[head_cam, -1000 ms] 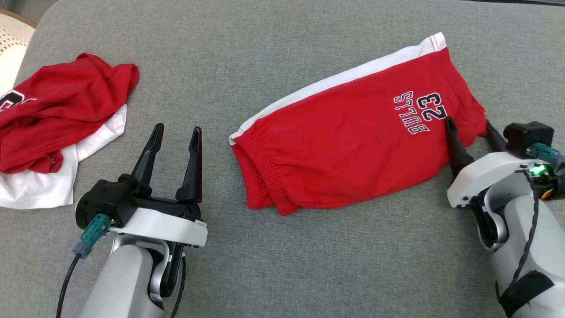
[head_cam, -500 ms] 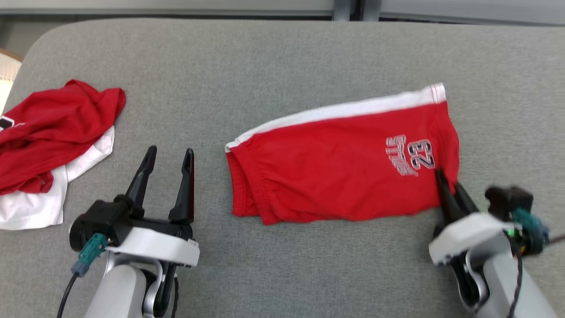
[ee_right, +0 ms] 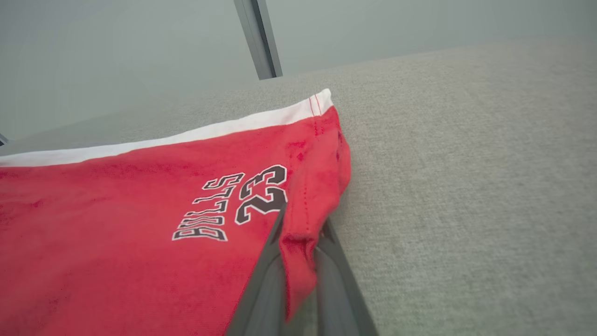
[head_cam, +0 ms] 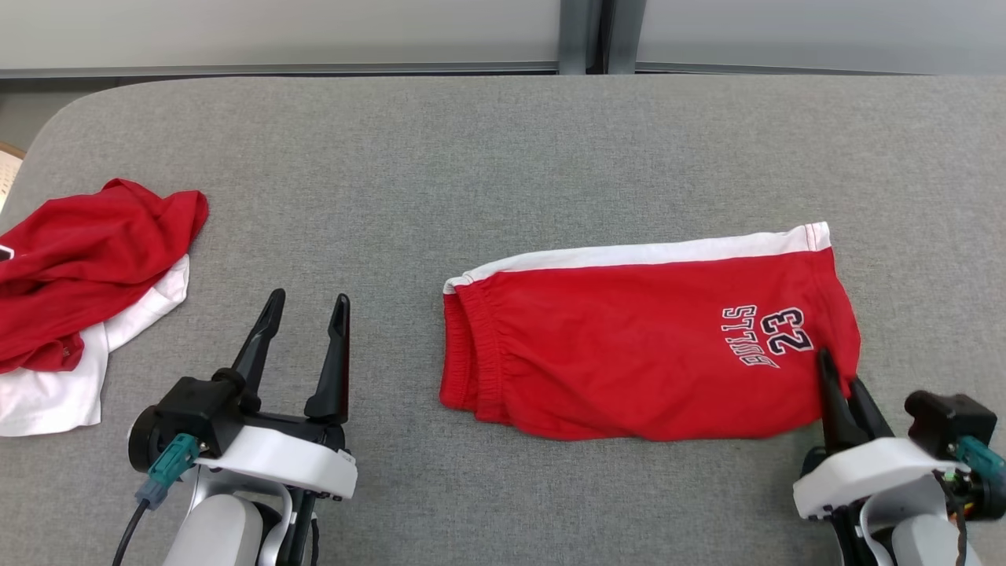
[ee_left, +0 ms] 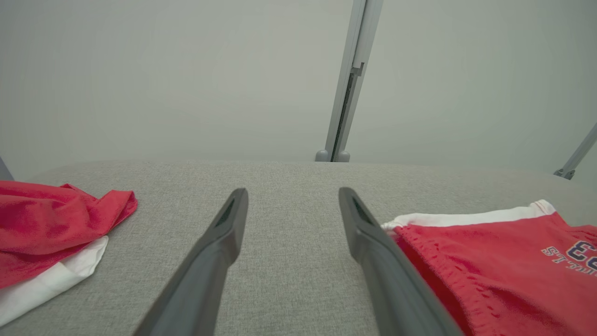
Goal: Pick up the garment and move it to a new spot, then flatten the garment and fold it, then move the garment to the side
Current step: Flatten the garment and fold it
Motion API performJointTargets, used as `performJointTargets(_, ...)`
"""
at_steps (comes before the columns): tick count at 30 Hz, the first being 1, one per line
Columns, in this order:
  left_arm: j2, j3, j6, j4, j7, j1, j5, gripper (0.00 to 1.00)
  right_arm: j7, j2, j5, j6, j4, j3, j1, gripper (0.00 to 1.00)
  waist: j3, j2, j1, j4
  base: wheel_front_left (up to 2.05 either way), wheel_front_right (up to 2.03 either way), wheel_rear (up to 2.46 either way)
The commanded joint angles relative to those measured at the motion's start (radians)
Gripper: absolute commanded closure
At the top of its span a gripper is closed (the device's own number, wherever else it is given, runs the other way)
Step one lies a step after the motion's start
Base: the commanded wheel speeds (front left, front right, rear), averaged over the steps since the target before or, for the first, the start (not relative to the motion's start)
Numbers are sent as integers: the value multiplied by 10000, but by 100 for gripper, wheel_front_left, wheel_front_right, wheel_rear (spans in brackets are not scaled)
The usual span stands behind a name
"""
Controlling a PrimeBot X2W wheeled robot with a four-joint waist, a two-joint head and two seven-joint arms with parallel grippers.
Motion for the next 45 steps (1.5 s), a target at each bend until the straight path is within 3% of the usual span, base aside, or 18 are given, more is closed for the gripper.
performJointTargets(1, 63, -3, 49, -43, 0, 46, -19, 0, 27, -33, -61, -3, -157, -2, -54, 100, -5, 0, 0, 23, 0, 0, 0)
performJointTargets(5, 52, -42, 75, -57, 6, 39, -57, 0, 377, 83, -371, -2, -1074, 698, -439, 100, -46, 0, 0, 74, 0, 0, 0)
performJointTargets(11, 36, -114, 65, -78, -5, -68, -77, 0, 1253, 212, -319, -3, -2135, 2869, -1219, 100, -73, 0, 0, 246, 0, 0, 0)
performJointTargets(17, -57, -263, 4, 9, -51, -184, -153, 0, 1679, 300, 406, -3, -1744, 5036, -1595, 100, 7, 0, 0, 583, 0, 0, 0)
performJointTargets(22, -115, -278, 24, 106, -104, -228, -195, 0, 1606, 329, 951, -3, -1095, 6047, -1516, 100, 89, 0, 0, 740, 0, 0, 0)
performJointTargets(23, -120, -282, 22, 128, -111, -232, -202, 0, 1534, 334, 1001, -3, -976, 6104, -1509, 92, 100, 0, 0, 752, 0, 0, 0)
performJointTargets(24, -115, -279, 27, 154, -125, -234, -204, 0, 1475, 338, 1008, -3, -902, 6165, -1520, 59, 106, 0, 0, 754, 0, 0, 0)
performJointTargets(25, -111, -274, 40, 181, -137, -240, -202, 0, 1349, 340, 1015, -3, -881, 6200, -1535, 6, 105, 0, 0, 748, 0, 0, 0)
performJointTargets(26, -95, -269, 56, 208, -146, -241, -189, 0, 1209, 343, 991, -3, -921, 6208, -1560, 0, 100, 0, 0, 736, 0, 0, 0)
performJointTargets(31, -37, -248, 137, 261, -173, -199, -149, 0, 402, 343, 841, -3, -1501, 6181, -1642, 0, 30, 0, 0, 646, 0, 0, 0)
performJointTargets(34, 50, -241, 185, 264, -173, -172, -107, 0, -126, 322, 822, -3, -2205, 5516, -1408, 0, -73, 0, 0, 522, 0, 0, 0)
performJointTargets(45, 333, -152, 352, 92, -109, 112, -90, 0, 0, -70, -241, -3, -3034, 1435, -12, 0, -359, 0, 0, 170, 0, 0, 0)
